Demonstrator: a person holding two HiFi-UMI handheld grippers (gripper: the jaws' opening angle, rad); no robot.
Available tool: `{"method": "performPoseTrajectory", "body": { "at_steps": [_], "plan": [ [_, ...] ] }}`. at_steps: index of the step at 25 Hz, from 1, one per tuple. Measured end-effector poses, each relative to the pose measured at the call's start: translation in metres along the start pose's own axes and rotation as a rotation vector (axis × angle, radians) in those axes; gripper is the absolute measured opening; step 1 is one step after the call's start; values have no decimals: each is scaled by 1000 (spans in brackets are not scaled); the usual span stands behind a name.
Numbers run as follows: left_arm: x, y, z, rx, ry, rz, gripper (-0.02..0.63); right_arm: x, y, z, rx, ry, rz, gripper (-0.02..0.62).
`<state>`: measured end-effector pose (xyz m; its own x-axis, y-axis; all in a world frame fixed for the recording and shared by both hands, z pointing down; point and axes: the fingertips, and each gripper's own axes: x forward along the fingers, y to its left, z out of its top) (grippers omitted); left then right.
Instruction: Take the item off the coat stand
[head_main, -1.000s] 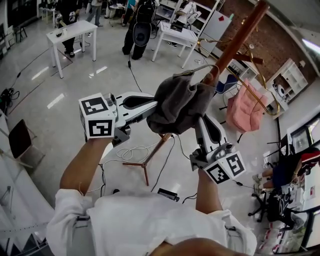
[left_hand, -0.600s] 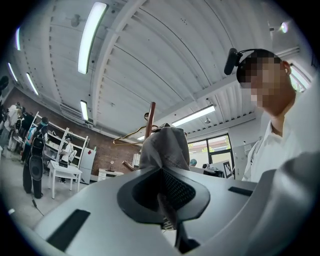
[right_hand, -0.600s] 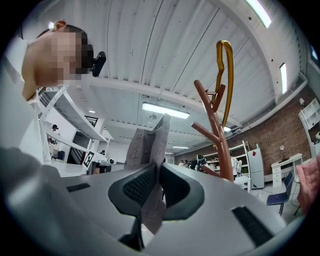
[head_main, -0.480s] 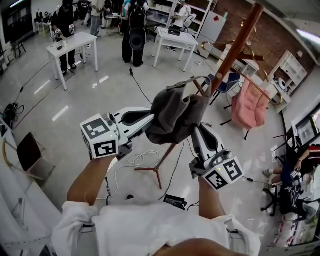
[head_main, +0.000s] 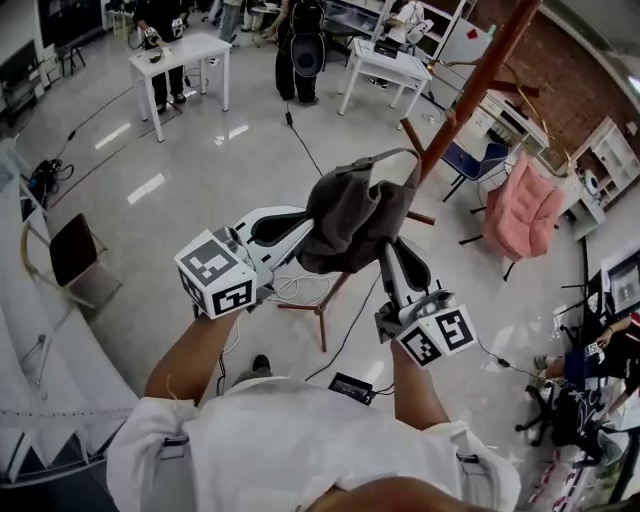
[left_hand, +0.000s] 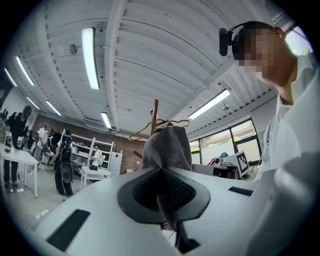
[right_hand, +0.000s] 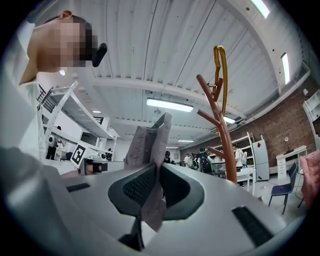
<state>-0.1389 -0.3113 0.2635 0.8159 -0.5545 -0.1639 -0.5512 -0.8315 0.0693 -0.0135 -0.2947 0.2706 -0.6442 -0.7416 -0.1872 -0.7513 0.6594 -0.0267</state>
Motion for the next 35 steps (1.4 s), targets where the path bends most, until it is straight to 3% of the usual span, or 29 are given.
{"method": "performPoseTrajectory", "body": {
  "at_steps": [6,10,21,26,35],
  "plan": [
    [-28,-43,-42,-44,12,124,20,-50,25,-30,43,56,20,47],
    [-36,-86,-79,-91,44,174,20,-98,28,-56,76,98,14,47],
    [-82,-157,-159,-122,72,299,20,-178,65,-129,168,148,16,47],
    [-81,-174,-198,-142,97,333,20,-203,58,-161,202,183,11,46],
    [-106,-198,-249,-193,159,322,20,-240,78,-211,244,251,0,46]
  ]
}}
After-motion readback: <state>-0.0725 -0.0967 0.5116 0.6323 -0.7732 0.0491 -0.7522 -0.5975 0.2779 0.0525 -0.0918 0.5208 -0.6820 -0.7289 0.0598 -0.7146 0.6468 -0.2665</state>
